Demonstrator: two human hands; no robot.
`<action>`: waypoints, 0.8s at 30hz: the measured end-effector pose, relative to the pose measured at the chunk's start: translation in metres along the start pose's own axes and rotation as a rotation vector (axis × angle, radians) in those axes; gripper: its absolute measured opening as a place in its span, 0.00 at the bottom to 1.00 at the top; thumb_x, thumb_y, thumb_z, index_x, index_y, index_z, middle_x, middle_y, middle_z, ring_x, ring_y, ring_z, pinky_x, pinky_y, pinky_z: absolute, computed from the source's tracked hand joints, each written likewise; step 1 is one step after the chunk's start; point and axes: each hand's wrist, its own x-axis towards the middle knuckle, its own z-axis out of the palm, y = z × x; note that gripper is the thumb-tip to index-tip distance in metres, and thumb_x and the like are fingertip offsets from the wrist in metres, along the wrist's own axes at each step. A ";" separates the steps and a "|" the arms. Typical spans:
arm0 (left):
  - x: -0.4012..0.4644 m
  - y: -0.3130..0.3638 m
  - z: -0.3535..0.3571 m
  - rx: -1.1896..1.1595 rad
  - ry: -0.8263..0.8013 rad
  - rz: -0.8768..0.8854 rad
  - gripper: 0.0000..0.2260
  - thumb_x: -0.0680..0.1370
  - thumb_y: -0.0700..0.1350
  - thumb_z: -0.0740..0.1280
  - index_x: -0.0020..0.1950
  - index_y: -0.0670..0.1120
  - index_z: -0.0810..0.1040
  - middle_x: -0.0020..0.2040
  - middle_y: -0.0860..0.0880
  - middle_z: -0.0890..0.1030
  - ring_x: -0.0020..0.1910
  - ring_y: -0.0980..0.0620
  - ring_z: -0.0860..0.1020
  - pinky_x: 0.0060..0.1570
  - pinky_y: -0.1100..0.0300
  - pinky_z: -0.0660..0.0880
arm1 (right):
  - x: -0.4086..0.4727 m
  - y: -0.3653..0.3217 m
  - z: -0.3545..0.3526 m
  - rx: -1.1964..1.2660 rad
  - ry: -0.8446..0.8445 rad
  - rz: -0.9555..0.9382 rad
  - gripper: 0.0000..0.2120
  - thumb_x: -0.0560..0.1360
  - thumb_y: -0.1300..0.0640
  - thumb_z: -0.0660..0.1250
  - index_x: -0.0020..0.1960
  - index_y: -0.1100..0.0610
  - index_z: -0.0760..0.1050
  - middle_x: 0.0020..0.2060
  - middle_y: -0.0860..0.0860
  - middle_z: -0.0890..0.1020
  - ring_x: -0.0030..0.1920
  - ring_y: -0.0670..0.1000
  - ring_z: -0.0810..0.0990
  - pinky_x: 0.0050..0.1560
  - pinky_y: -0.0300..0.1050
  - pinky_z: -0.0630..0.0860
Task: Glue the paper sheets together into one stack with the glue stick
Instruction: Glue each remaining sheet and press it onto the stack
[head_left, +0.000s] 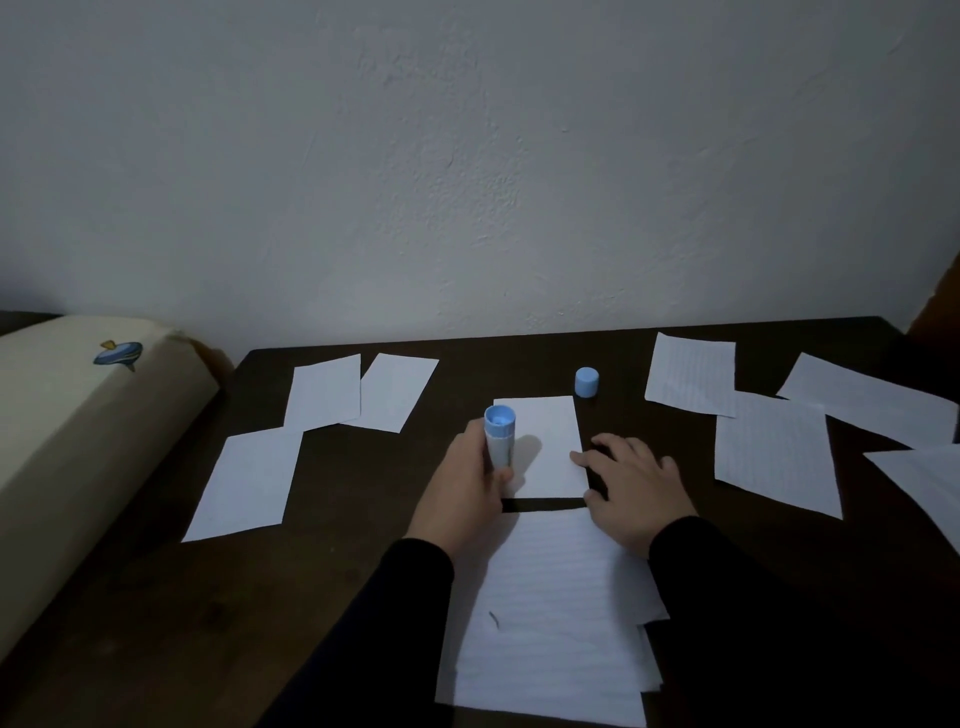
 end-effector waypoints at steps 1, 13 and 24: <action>0.000 -0.001 -0.002 -0.025 0.028 -0.011 0.13 0.79 0.43 0.64 0.61 0.53 0.68 0.56 0.54 0.75 0.55 0.56 0.75 0.56 0.56 0.73 | -0.001 0.000 0.000 -0.001 -0.002 -0.005 0.24 0.80 0.50 0.56 0.75 0.42 0.58 0.76 0.46 0.56 0.75 0.51 0.52 0.72 0.57 0.54; 0.002 -0.002 -0.027 -0.260 0.214 -0.093 0.15 0.79 0.45 0.65 0.60 0.58 0.64 0.53 0.61 0.71 0.54 0.61 0.70 0.56 0.59 0.72 | 0.018 -0.008 -0.016 -0.053 0.152 -0.060 0.19 0.80 0.44 0.54 0.70 0.46 0.66 0.67 0.47 0.69 0.66 0.49 0.66 0.65 0.50 0.64; 0.018 -0.007 -0.061 -0.287 0.268 -0.173 0.24 0.79 0.46 0.66 0.71 0.54 0.61 0.65 0.51 0.72 0.62 0.50 0.73 0.60 0.53 0.73 | 0.093 -0.057 -0.035 -0.133 0.021 -0.005 0.21 0.79 0.50 0.61 0.71 0.49 0.67 0.68 0.52 0.69 0.65 0.52 0.70 0.65 0.49 0.72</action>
